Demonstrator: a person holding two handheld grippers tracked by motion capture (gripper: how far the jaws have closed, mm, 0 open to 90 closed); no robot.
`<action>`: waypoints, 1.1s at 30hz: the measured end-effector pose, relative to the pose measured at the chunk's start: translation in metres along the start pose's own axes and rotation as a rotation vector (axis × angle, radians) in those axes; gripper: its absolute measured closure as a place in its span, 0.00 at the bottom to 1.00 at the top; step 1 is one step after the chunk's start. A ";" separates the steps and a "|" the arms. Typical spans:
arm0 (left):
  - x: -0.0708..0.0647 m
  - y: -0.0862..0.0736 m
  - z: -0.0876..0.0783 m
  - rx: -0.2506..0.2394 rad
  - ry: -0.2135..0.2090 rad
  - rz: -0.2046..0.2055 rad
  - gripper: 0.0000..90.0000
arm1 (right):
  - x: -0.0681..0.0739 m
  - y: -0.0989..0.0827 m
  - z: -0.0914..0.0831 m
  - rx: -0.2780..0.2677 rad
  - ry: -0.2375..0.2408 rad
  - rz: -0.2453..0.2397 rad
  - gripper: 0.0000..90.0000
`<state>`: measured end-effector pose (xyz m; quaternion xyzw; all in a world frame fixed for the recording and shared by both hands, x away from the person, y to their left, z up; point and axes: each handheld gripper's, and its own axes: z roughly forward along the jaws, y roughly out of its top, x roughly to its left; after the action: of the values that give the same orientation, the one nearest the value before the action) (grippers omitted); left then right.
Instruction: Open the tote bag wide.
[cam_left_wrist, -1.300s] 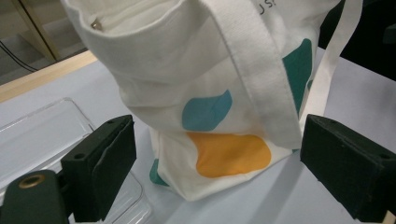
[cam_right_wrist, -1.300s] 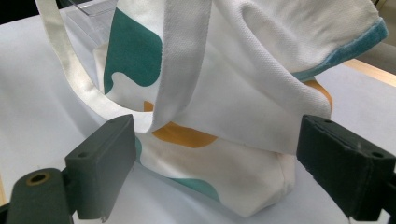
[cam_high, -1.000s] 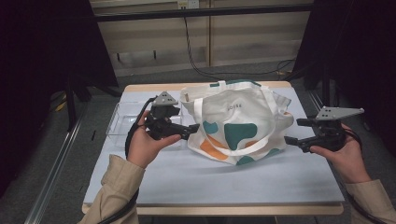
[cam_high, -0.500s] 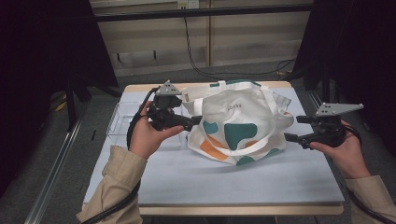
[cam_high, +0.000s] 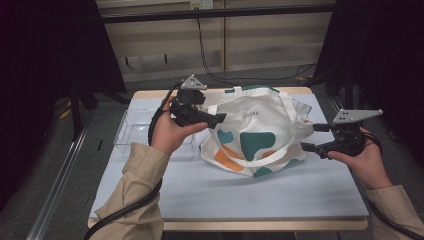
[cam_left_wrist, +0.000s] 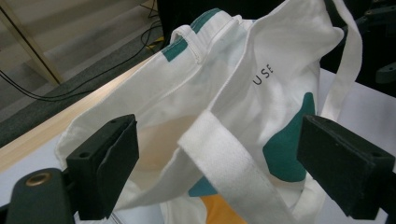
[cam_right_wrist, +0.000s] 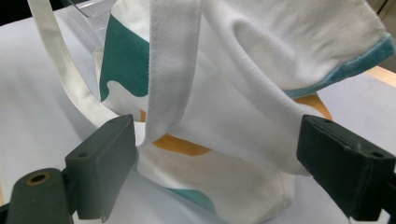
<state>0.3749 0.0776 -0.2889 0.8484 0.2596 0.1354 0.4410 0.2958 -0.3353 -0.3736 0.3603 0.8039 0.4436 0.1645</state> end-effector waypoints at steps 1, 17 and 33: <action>0.000 0.001 0.002 0.004 -0.002 0.009 0.16 | 0.000 0.000 0.001 0.003 -0.002 0.000 0.13; -0.004 0.010 0.028 0.020 -0.043 0.086 0.41 | -0.006 0.000 0.000 -0.003 0.001 0.003 0.13; -0.007 -0.009 0.029 0.084 -0.147 0.070 0.85 | -0.008 0.008 -0.006 -0.022 -0.009 0.001 0.13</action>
<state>0.3798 0.0581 -0.3130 0.8824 0.2023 0.0771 0.4177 0.3011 -0.3424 -0.3643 0.3611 0.7979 0.4509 0.1721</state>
